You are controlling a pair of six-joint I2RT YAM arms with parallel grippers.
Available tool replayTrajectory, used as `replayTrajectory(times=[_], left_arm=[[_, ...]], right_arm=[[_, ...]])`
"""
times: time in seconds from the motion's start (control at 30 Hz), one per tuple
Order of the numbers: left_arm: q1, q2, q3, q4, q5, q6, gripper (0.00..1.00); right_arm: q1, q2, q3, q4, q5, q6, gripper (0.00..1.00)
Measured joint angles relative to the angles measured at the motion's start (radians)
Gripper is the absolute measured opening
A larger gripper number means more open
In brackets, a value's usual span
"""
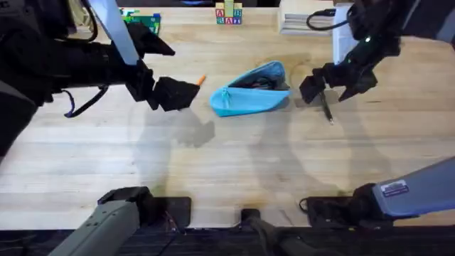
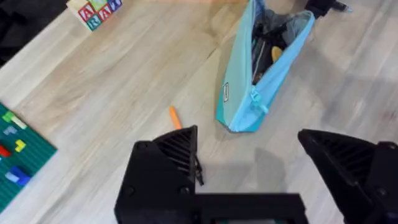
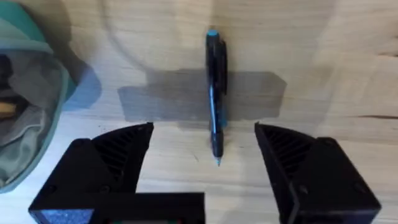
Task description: Unzip the bag, pick up the pens from the table one at a time and place them inside, then zip the bag closed.
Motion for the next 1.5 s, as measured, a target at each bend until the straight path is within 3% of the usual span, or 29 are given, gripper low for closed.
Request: replayTrajectory(times=[0.27, 1.5], left_arm=[[0.000, 0.000, 0.000, -0.042, -0.007, -0.001, 0.996], [0.000, 0.000, 0.000, -0.042, -0.023, -0.003, 0.995]], right_arm=[[0.002, 0.000, -0.058, 0.040, 0.003, 0.034, 0.995], [0.004, 0.019, -0.073, 0.072, 0.010, 0.064, 0.996]])
